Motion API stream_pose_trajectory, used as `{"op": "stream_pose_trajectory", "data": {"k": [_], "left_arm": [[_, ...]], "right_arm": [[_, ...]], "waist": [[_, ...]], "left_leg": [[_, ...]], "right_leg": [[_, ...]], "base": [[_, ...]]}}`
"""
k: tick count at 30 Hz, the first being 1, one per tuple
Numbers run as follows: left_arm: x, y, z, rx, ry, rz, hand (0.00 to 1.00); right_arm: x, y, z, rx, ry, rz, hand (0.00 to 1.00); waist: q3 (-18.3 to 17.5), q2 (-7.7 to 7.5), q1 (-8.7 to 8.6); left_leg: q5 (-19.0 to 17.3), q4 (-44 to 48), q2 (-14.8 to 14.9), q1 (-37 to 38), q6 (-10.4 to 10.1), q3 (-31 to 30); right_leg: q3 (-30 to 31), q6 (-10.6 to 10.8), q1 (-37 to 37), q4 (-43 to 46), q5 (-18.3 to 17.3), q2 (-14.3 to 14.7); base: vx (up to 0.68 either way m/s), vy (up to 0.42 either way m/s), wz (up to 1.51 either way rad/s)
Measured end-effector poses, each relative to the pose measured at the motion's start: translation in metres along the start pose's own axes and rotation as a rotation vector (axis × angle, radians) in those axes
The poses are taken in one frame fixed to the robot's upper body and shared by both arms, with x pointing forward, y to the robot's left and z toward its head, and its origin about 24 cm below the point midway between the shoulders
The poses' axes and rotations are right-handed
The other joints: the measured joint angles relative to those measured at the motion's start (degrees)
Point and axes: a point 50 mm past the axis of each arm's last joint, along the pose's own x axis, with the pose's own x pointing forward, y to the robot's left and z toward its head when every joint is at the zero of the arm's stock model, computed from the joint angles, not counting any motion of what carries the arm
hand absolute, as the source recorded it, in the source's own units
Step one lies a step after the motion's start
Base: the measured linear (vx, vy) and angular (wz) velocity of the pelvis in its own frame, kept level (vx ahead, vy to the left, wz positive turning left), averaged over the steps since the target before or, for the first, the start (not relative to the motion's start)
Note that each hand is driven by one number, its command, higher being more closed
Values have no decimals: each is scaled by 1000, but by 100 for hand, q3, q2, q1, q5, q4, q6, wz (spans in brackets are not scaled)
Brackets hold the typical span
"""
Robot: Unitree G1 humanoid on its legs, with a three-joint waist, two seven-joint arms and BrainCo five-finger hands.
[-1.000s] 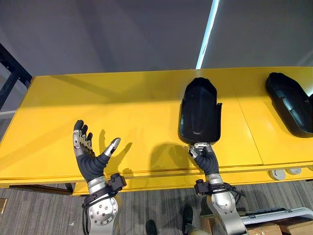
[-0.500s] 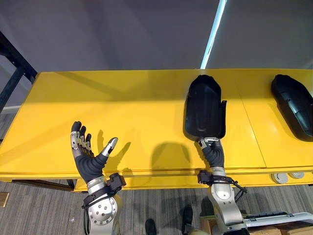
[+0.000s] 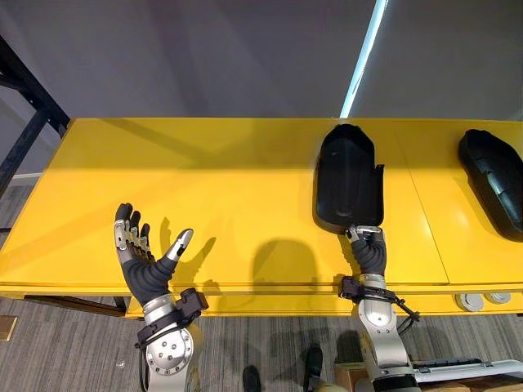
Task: Walk over and take plastic housings, then place them on the shelf
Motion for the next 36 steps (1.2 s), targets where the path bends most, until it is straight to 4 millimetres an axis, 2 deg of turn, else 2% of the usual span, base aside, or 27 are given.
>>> {"op": "stream_pose_trajectory", "data": {"k": [3, 4, 7, 8, 11, 13, 15, 19, 20, 22, 24, 26, 28, 29, 31, 32, 33, 34, 35, 36], "left_arm": [[2, -5, 2, -12, -12, -26, 0], [3, -10, 3, -25, -22, -56, 0], [4, -26, 7, -52, -45, -155, 0], [4, -28, 8, -57, -48, -171, 0], [6, -39, 7, -70, -58, -223, 0], [7, -47, 4, -79, -55, -264, 0], [5, -52, 5, -91, -54, -286, 0], [3, -54, -2, -65, -39, -305, 0], [2, -54, -4, -60, -31, -309, 0], [2, -51, -6, -52, -25, -300, 0], [1, -47, -7, -46, -16, -284, 0], [-1, -42, -10, -42, 7, -251, 0], [-2, -38, -12, -39, 16, -234, 0], [-6, -51, -7, -85, 6, -272, 0], [-8, -48, -3, -90, 0, -262, 0], [-8, -48, 0, -99, -14, -262, 0], [-7, -49, 4, -111, -32, -266, 0], [-6, -50, 6, -115, -46, -266, 0], [-4, -52, 10, -110, -74, -275, 0], [1, -47, 11, -94, -93, -256, 0]], "right_arm": [[-4, -3, 16, 15, -63, 7, 100], [-7, -6, 29, 25, -118, 10, 0], [-14, -23, 54, 33, -226, -14, 0], [-16, -27, 57, 33, -242, -24, 0], [-26, -56, 71, 6, -306, -112, 0], [-38, -82, 75, -59, -313, -205, 0], [-46, -95, 73, -101, -293, -249, 0], [-52, -101, 68, -125, -258, -275, 0], [-54, -102, 66, -129, -247, -284, 0], [-56, -103, 60, -133, -217, -291, 0], [-54, -103, 52, -132, -185, -286, 0], [-52, -99, 37, -135, -122, -254, 0], [-53, -93, 27, -130, -76, -220, 0], [-79, -82, 26, -80, -16, -206, 0], [-88, -75, 35, -52, -29, -186, 0], [-88, -74, 39, -52, -41, -180, 0], [-87, -74, 40, -49, -52, -178, 0], [-83, -72, 42, -42, -68, -172, 0], [-75, -67, 44, -22, -93, -153, 0], [-64, -57, 40, 4, -103, -121, 0]], "waist": [[3, -16, 6], [-2, -27, -7], [-58, -118, -91], [-79, -147, -116], [-162, -247, -282], [-227, -244, -480], [-264, -230, -583], [-353, -74, -668], [-377, -25, -680], [-379, 7, -675], [-309, 168, -637], [-279, 441, -484], [-287, 618, -394], [-130, 504, -298], [-159, 386, -259], [-150, 322, -253], [-175, 308, -263], [-180, 300, -269], [-190, 338, -99], [-56, 271, 158]], "left_leg": [[-39, -18, 19, 168, -49, 146], [-67, -17, 25, 217, -68, 239], [-158, 28, 85, 379, -107, 516], [-184, 44, 106, 415, -126, 588], [-336, 167, 207, 534, -191, 947], [-441, 286, 295, 562, -258, 1156], [-521, 351, 369, 662, -303, 1410], [-931, 804, 629, 903, -441, 2342], [-1035, 983, 670, 899, -448, 2415], [-1166, 1483, 714, 725, -276, 1914], [-1370, 2084, 596, 420, -42, 539], [-1607, 2431, 388, 247, -112, -953], [-1831, 2496, 255, 196, -147, -1936], [-2088, 2329, 71, 333, -104, -2130], [-2080, 2416, -32, 293, -61, -1996], [-2067, 2428, -87, 246, 20, -1915], [-1999, 2485, -139, 103, 40, -1770], [-1911, 2570, -170, -67, 63, -1747], [-1821, 2475, 39, -201, 130, -1453], [-1752, 2357, 306, -100, 85, -892]], "right_leg": [[151, 0, 92, -1, 0, 35], [250, 1, 105, -1, -1, 47], [518, 2, 151, -1, -3, 128], [603, 2, 161, 0, -3, 155], [957, -8, 161, 1, -9, 288], [1151, -18, 150, 2, -16, 382], [1435, -22, 143, 8, -13, 489], [2363, -123, 126, 12, 74, 847], [2579, -133, 97, 14, 102, 932], [3016, -135, 2, 17, 193, 1008], [3521, -63, -99, 23, 198, 1106], [3969, -45, -291, 143, 207, 1311], [4187, -23, -548, 393, 201, 1491], [4169, 207, -979, 1425, -22, 1597], [4324, 286, -981, 1406, -77, 1522], [4365, 392, -990, 1275, -166, 1475], [4339, 573, -1074, 1082, -480, 1431], [4199, 504, -1121, 880, -649, 1360], [3191, 285, -1214, 472, -891, 1141], [1865, -128, -1440, 985, -877, 1073]], "base": [[-10, 8, -24], [-20, 15, -38], [-17, 0, -47], [-10, -23, -58], [-7, -37, -65], [2, -67, -49], [22, -49, -75], [19, -11, -120], [41, 10, -148], [22, -12, -124], [-63, -20, -129], [-113, 24, -138], [-154, 76, -86], [-256, 133, -40], [-233, 106, -26], [-184, 81, -38], [-163, 85, -44], [-163, 113, -88], [-137, 74, -154], [-167, 74, -239]]}}
